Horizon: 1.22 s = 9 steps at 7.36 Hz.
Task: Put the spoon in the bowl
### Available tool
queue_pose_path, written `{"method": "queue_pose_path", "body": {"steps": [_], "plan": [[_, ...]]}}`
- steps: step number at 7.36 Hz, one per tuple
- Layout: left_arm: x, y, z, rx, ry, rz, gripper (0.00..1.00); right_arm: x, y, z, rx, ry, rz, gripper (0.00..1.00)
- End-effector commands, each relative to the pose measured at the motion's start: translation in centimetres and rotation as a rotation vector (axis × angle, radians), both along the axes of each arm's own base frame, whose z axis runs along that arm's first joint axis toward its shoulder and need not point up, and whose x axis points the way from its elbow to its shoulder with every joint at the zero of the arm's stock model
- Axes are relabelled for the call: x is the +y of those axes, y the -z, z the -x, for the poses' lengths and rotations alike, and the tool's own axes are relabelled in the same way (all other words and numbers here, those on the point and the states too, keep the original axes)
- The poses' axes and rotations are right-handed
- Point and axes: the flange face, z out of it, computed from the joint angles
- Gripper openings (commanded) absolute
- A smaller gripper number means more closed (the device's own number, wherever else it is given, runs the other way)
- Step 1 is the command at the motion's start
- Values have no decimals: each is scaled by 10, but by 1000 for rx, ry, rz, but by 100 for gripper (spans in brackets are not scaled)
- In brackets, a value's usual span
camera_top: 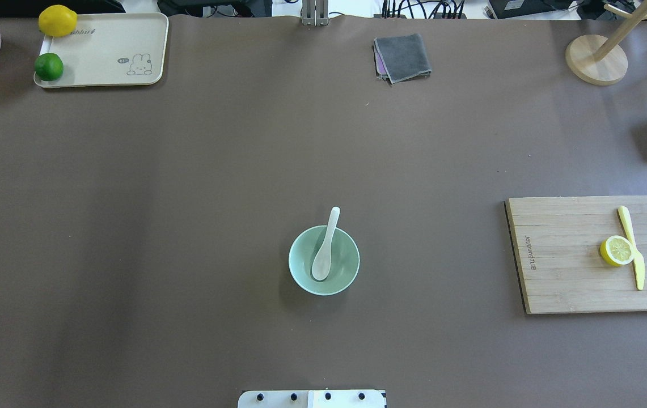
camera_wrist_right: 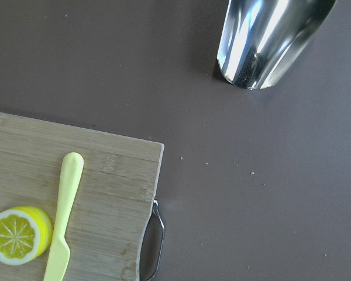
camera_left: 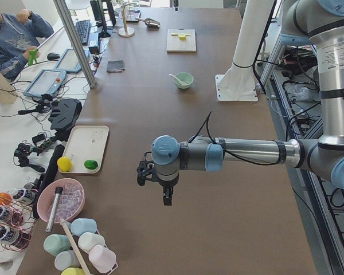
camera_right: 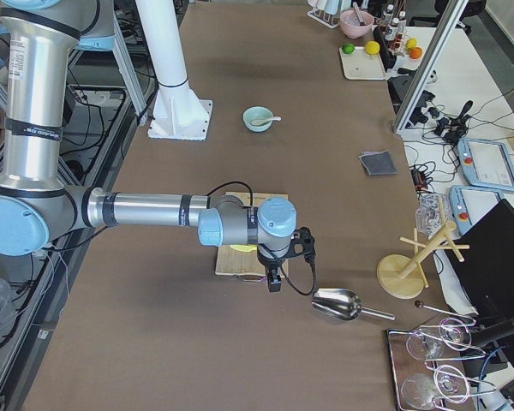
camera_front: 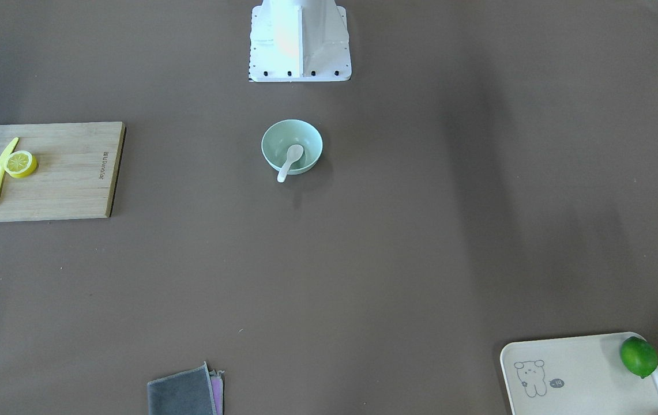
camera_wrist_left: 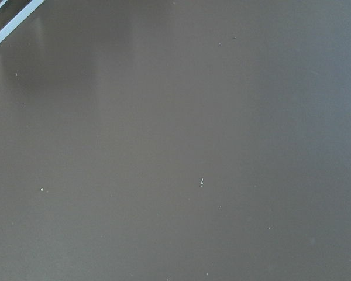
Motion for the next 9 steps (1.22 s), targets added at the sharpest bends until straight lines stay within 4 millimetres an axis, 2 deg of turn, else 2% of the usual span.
{"method": "queue_pose_path", "body": {"steps": [1, 3, 6, 8, 9], "plan": [[7, -17, 0, 2, -2, 48, 98, 2, 0, 0, -1, -1, 1, 100], [4, -3, 1, 3, -1, 16, 98, 1, 0, 0, 2, 0, -4, 100], [4, 2, 2, -1, -2, -1, 98, 1, -1, -1, 12, 0, -2, 100], [3, 0, 5, -45, -29, -32, 98, 1, -2, -1, 16, 1, 1, 100], [4, -7, 8, -85, -108, -96, 98, 1, -2, -1, 17, 1, 1, 100]]}}
